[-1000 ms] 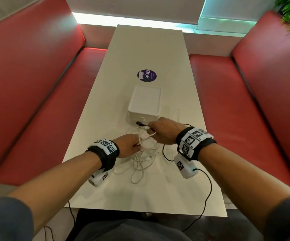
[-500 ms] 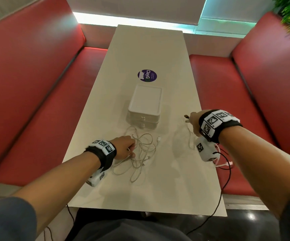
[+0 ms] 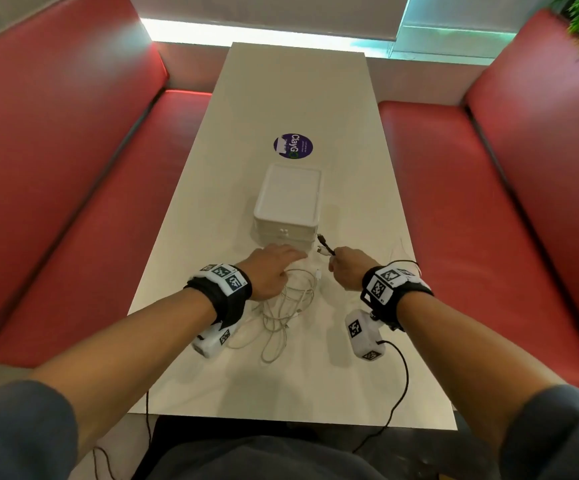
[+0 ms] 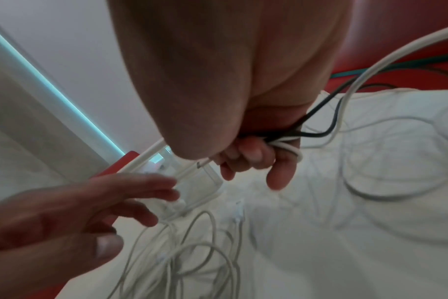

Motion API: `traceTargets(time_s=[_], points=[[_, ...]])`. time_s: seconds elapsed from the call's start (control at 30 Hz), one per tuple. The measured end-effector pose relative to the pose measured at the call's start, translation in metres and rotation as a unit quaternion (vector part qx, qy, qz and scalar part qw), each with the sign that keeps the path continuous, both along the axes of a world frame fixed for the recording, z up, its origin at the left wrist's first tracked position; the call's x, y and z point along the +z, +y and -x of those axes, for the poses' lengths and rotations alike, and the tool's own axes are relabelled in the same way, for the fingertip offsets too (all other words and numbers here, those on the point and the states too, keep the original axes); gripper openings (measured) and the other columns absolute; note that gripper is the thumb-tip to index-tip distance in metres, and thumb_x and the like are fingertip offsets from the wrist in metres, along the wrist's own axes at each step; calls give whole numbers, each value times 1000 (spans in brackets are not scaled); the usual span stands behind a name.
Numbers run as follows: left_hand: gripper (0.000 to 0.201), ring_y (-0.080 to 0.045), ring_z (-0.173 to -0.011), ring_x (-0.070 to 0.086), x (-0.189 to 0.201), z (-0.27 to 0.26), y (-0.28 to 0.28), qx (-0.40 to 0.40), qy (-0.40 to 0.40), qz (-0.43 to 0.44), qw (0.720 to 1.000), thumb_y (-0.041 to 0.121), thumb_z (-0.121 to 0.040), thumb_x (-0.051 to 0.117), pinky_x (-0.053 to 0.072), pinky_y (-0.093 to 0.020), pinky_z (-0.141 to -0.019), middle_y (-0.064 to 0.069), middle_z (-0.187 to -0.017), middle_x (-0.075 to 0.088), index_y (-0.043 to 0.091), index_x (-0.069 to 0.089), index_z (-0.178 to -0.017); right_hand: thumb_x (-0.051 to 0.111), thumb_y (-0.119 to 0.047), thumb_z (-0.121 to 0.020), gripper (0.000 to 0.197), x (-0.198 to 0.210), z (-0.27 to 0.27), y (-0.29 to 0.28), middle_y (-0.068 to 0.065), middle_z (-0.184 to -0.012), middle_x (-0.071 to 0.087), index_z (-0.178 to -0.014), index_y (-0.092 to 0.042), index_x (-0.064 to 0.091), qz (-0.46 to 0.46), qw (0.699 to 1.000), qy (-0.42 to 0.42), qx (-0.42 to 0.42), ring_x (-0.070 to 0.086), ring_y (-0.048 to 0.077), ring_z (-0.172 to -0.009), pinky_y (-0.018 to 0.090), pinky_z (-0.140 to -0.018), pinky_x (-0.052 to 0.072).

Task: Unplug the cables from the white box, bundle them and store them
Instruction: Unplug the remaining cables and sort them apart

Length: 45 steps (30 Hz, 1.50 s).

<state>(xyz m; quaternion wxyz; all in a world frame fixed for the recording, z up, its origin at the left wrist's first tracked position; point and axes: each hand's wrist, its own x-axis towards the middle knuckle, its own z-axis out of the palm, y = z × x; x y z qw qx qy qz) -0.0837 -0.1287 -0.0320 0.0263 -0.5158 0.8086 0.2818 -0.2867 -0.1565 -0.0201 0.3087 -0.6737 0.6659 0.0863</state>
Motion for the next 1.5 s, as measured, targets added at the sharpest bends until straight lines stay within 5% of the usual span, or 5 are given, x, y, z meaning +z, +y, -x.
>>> traceTargets(time_s=[0.2, 0.4, 0.97, 1.23, 1.5], points=[[76, -29, -138, 29, -17, 11, 6, -44, -82, -50, 994, 6, -90, 45, 29, -42, -113, 4, -160, 26, 35, 20, -155, 44, -15, -97, 28, -23, -2, 10, 18, -117, 66, -117, -2, 58, 5, 999, 35, -41, 63, 35, -104, 35, -79, 48], [68, -23, -128, 36, -27, 3, 10, -2, 3, -37, 999, -9, -87, 40, 37, -39, -109, -1, -143, 36, 21, 37, -148, 59, -55, -90, 55, -44, -14, 17, 12, -112, 64, -118, -8, 57, 5, 998, 25, -59, 63, 31, -100, 33, -73, 47], [30, -20, -104, 54, -18, 0, 6, 52, 88, 1, 995, 11, -99, 36, 45, -31, -94, -3, -118, 51, 11, 65, -108, 53, -26, -94, 28, -40, -19, 14, 13, -112, 65, -113, -6, 59, 11, 997, 29, -67, 61, 31, -91, 32, -69, 44], [59, -25, -122, 39, -8, 8, 0, 24, -64, 62, 996, 69, -93, 33, 27, -43, -98, 2, -118, 61, 34, 48, -138, 41, -25, -101, 27, 9, -3, -3, 13, -88, 64, -90, -5, 54, 208, 951, -173, -150, 55, 27, -70, 31, -53, 33], [38, -27, -110, 48, 9, 27, -1, 49, -16, 96, 994, 37, -105, 27, 30, -46, -100, 2, -92, 59, 21, 54, -84, 45, -32, -103, 31, 46, -16, 8, -11, -59, 46, -88, -13, 65, 219, 919, -325, -49, 43, 8, -55, 28, -58, 35]])
